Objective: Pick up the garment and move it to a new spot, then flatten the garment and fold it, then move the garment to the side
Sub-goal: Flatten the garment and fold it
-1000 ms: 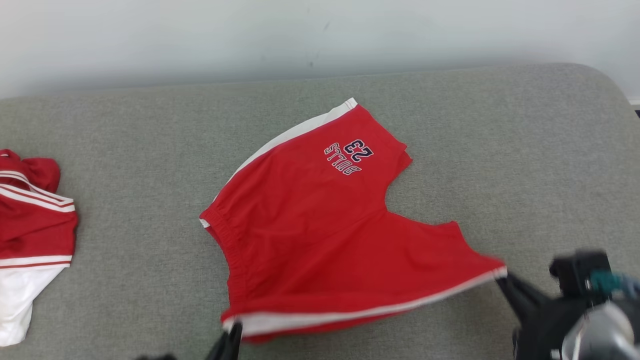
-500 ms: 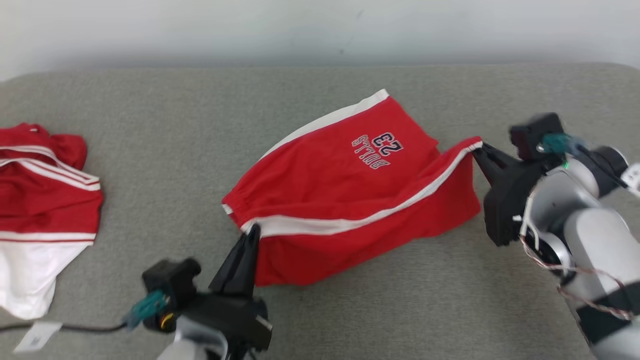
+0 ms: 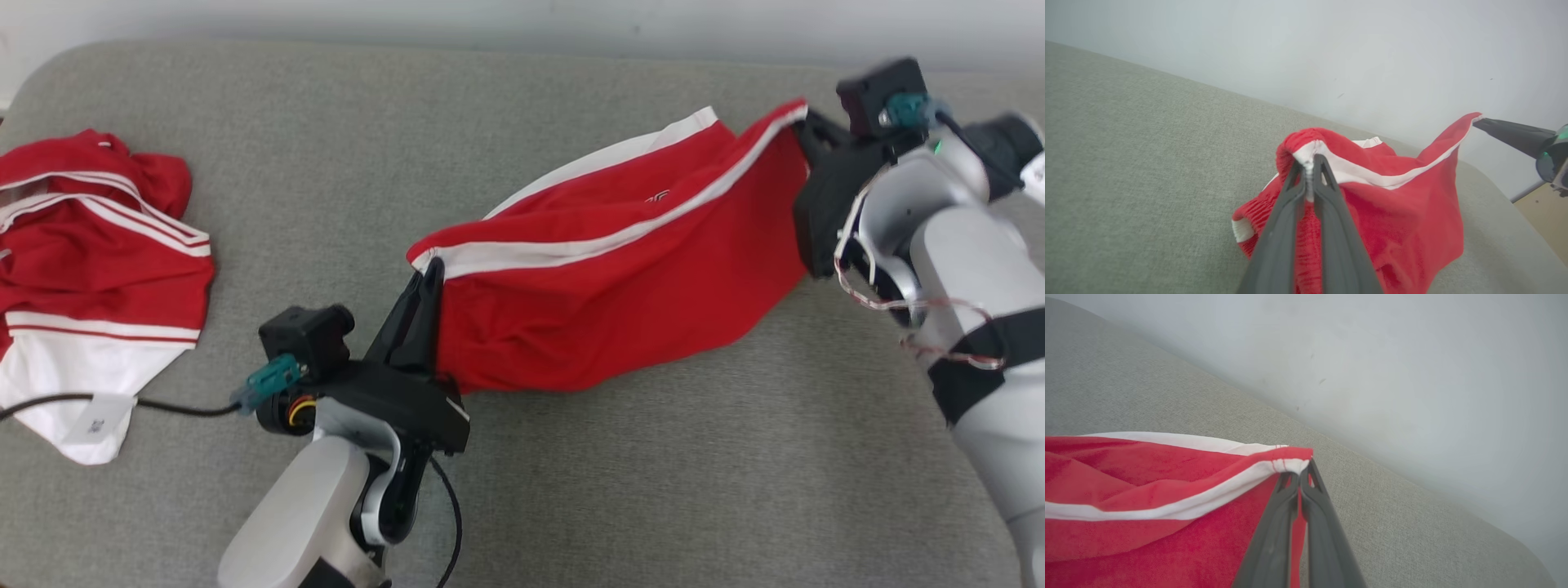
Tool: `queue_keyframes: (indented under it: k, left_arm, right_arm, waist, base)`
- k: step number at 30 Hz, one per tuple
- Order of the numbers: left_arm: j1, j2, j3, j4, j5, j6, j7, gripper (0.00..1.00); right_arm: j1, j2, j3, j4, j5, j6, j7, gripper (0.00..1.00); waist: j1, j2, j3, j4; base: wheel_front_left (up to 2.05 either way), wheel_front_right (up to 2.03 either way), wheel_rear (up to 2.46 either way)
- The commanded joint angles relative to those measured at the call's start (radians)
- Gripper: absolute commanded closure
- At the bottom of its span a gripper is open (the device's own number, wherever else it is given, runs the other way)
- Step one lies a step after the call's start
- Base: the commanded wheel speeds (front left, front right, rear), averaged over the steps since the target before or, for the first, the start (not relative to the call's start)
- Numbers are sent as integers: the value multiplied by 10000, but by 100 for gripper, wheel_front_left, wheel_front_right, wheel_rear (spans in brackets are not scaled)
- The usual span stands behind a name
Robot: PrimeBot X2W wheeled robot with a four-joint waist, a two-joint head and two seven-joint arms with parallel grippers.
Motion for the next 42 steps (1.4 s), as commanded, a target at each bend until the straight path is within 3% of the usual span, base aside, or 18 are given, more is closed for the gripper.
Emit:
queue_keyframes:
  k: [1, 5, 19, 20, 21, 22, 24, 25, 31, 42]
  left_arm:
    - [-271, -108, 21, 219, -132, -55, -52, 100]
    - [-645, -302, 89, 857, -232, -48, -121, 100]
    - [-1637, -702, 50, 2622, -585, -85, -412, 100]
    - [-1688, -719, 31, 2717, -610, -123, -448, 87]
    - [-1742, -730, 11, 2780, -656, -168, -474, 33]
    - [-1806, -740, 22, 2816, -716, -181, -494, 0]
    - [-1853, -763, 6, 2843, -760, -288, -573, 0]
    - [-1869, -772, -9, 2856, -777, -302, -586, 0]
    - [-1745, -785, 453, 2168, -464, -305, -660, 0]
    - [1321, -405, 2401, -1651, 2788, -777, -647, 0]
  right_arm:
    - [-397, 4, 174, 271, -237, -26, -255, 100]
    - [-961, 42, 482, 1158, -491, -26, -503, 100]
    - [-1924, 534, -7, 3532, -909, -26, -1568, 100]
    - [-1988, 566, -112, 3683, -962, -26, -1680, 100]
    - [-2044, 594, -219, 3810, -1020, -26, -1829, 100]
    - [-2105, 614, -347, 3940, -1102, -26, -2008, 100]
    - [-2175, 712, -539, 4189, -1211, -26, -2346, 27]
    - [-2266, 736, -660, 4247, -1290, -26, -2612, 0]
    - [-2616, 996, -1483, 4771, -1889, -26, -4053, 0]
    - [-2200, 1454, -3037, 5980, -1472, -26, -4008, 0]
  waist:
    - [-2, -1, 249, 237]
    - [-2, -1, 388, 391]
    - [-2, -1, 775, 730]
    - [-2, -1, 787, 757]
    - [-2, -1, 795, 785]
    - [-2, -1, 799, 810]
    - [-2, -1, 795, 861]
    - [-2, -1, 797, 882]
    - [-2, -1, 717, 973]
    - [-2, -1, -329, 814]
  base:
    - [0, 0, 0]
    - [0, 0, 0]
    - [0, 0, 0]
    - [0, 0, 0]
    - [0, 0, 0]
    - [0, 0, 0]
    - [0, 0, 0]
    - [0, 0, 0]
    - [0, 0, 0]
    - [0, 0, 0]
